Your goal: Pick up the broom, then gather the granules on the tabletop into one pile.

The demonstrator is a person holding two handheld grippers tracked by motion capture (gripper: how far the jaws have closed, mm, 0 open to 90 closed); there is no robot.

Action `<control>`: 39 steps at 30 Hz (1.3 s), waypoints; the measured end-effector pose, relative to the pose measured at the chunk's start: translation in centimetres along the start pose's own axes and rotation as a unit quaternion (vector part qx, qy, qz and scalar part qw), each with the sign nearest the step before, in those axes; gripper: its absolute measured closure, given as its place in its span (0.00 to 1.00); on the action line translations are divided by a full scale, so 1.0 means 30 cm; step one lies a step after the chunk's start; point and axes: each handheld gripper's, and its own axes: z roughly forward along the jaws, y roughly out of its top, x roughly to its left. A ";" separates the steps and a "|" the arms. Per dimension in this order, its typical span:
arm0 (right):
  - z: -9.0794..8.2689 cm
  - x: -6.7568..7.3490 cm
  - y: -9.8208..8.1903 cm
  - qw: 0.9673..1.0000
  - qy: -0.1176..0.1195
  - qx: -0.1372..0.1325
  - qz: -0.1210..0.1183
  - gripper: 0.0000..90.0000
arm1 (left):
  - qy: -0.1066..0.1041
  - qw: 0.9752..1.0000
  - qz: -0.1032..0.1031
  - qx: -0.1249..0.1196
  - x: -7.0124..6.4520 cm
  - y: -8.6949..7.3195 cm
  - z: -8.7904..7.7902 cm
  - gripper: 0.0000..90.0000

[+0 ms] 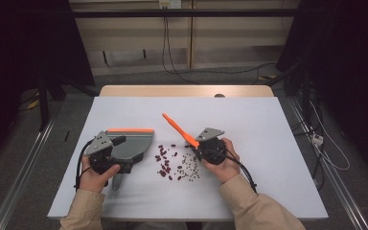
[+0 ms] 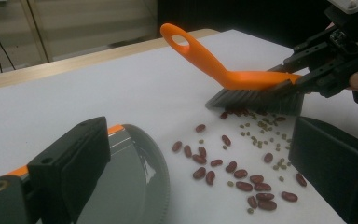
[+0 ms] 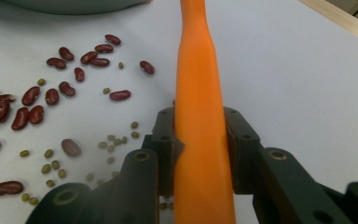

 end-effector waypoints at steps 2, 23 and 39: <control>-0.003 0.005 -0.001 1.000 0.004 0.000 -0.004 0.78 | -0.001 1.000 0.001 -0.002 0.001 0.001 0.001 0.06; -0.028 0.007 -0.012 1.000 0.022 0.000 -0.001 0.78 | 0.005 1.000 0.000 0.001 0.018 -0.006 -0.010 0.06; -0.061 0.035 -0.027 0.999 0.046 0.000 -0.017 0.78 | 0.006 1.000 -0.006 -0.003 0.018 -0.002 -0.011 0.06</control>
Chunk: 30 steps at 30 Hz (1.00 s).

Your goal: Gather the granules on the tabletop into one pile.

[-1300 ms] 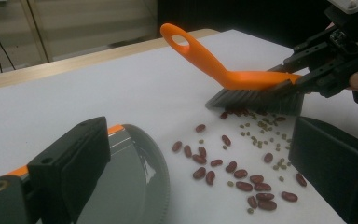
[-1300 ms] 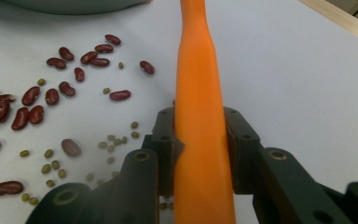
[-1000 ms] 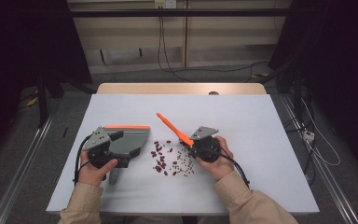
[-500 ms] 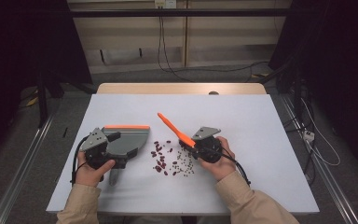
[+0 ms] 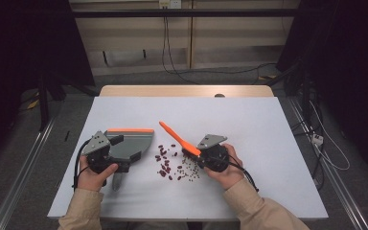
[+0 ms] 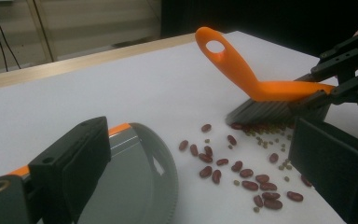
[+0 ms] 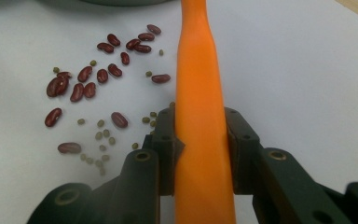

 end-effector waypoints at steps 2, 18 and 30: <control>-0.005 -0.002 0.000 1.000 0.000 -0.002 0.004 0.79 | 0.000 1.000 0.002 0.000 0.001 0.000 0.000 0.06; 0.054 -0.184 0.097 0.997 0.037 -0.075 -0.004 0.79 | 0.004 1.000 -0.007 0.001 0.015 -0.010 -0.020 0.06; 0.230 -0.197 0.176 0.988 0.082 -0.080 -0.108 0.79 | 0.013 1.000 -0.018 0.000 0.035 -0.024 -0.039 0.06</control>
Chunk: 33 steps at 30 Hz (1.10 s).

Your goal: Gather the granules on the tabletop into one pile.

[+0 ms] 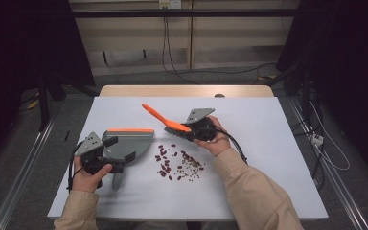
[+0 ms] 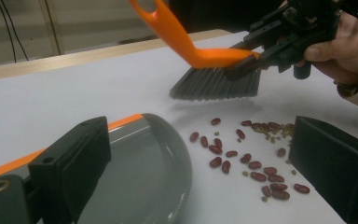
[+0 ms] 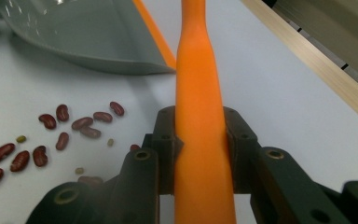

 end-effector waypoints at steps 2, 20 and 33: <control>0.026 0.014 0.006 1.000 0.005 0.013 -0.027 0.79 | 0.000 1.000 -0.001 -0.001 0.004 -0.002 -0.003 0.06; -0.005 0.119 0.002 0.992 0.104 0.022 -0.072 0.78 | 0.005 1.000 -0.003 0.000 0.011 -0.007 -0.012 0.06; -0.046 0.165 -0.018 0.990 0.112 0.021 -0.088 0.78 | 0.007 1.000 -0.002 -0.001 0.014 -0.007 -0.015 0.06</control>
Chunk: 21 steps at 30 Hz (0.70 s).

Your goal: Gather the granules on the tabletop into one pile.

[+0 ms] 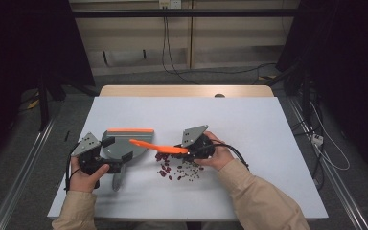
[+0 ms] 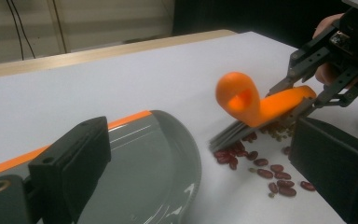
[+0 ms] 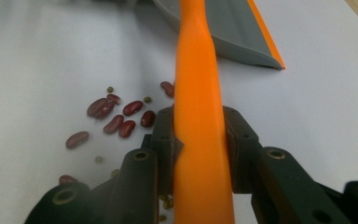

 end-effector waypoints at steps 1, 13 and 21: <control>-0.002 0.004 0.000 1.000 0.000 0.001 -0.001 0.78 | 0.000 1.000 0.000 0.000 0.000 0.000 0.000 0.06; -0.027 0.035 -0.013 1.000 0.008 -0.005 -0.002 0.78 | 0.000 1.000 0.002 0.001 -0.003 0.001 0.000 0.06; -0.039 0.052 -0.011 1.000 0.001 -0.009 0.002 0.79 | -0.001 1.000 0.003 0.002 -0.005 0.001 0.003 0.06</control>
